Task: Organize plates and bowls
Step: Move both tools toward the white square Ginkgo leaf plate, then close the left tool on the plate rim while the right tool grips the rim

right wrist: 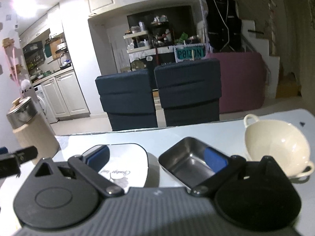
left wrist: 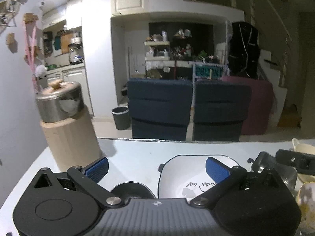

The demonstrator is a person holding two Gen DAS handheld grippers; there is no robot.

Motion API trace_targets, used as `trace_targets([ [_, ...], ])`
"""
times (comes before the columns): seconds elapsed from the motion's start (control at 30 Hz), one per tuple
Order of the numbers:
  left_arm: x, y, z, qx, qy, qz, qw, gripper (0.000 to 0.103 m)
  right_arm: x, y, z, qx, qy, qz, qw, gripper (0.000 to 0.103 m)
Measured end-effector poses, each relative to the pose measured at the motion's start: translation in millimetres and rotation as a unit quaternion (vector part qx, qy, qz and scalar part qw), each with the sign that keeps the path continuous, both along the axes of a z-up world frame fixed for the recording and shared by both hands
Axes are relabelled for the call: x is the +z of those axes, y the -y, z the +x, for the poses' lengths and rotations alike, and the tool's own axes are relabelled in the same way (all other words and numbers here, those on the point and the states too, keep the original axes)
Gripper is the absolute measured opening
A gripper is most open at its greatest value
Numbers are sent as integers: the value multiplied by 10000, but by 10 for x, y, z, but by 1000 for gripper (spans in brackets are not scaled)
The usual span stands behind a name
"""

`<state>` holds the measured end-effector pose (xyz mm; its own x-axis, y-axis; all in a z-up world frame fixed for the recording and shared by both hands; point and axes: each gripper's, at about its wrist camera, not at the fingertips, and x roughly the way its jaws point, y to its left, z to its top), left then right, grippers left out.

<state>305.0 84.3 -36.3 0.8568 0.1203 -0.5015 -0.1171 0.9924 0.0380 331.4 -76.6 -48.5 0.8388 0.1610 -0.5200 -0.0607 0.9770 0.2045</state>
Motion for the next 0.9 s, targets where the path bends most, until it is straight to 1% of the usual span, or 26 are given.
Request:
trace_targets([
  [0.1,-91,-49,169,-173,-131,-117,9997,103,-74,16,158,222,-189,257,9992,103],
  [0.17,-150,-106,241,-296,-51,-310,9991,103,-120,31,260,245,-334,580,9975,103],
  [0.2,-182,-141,273,-385,-11,-482,9981,103,-149,46,308,226,-412,785,9958,103],
  [0.27,-236,-233,342,-456,-76,-869,9951,103,-208,97,380,164,-531,1186,9914,103],
  [0.33,-286,-334,397,-409,-129,-1222,9916,103,-278,135,462,309,-701,1552,9849,103],
  [0.4,-330,-410,444,-443,-199,-1480,9878,102,-339,144,538,436,-919,1733,9796,103],
  [0.43,-356,-450,473,-453,-269,-1577,9861,101,-367,145,573,529,-1034,1817,9765,103],
  [0.5,-402,-492,529,-506,-399,-1734,9827,91,-424,159,622,646,-1281,2026,9687,103],
  [0.53,-424,-509,557,-538,-466,-1787,9813,88,-448,168,642,659,-1377,2132,9650,100],
  [0.57,-441,-528,588,-574,-517,-1830,9801,83,-474,180,663,669,-1465,2254,9609,93],
  [0.6,-464,-533,611,-619,-580,-1859,9789,80,-518,215,633,680,-1527,2351,9575,89],
  [0.67,-500,-519,657,-682,-668,-1861,9779,76,-576,234,649,610,-1701,2432,9530,74],
  [0.7,-517,-523,680,-710,-692,-1859,9776,75,-613,236,686,554,-1759,2399,9531,71],
  [0.77,-553,-532,716,-696,-743,-1833,9778,74,-675,257,720,498,-1846,2261,9551,60],
  [0.9,-648,-587,792,-458,-853,-1839,9782,65,-678,269,689,508,-1885,2125,9575,47],
])
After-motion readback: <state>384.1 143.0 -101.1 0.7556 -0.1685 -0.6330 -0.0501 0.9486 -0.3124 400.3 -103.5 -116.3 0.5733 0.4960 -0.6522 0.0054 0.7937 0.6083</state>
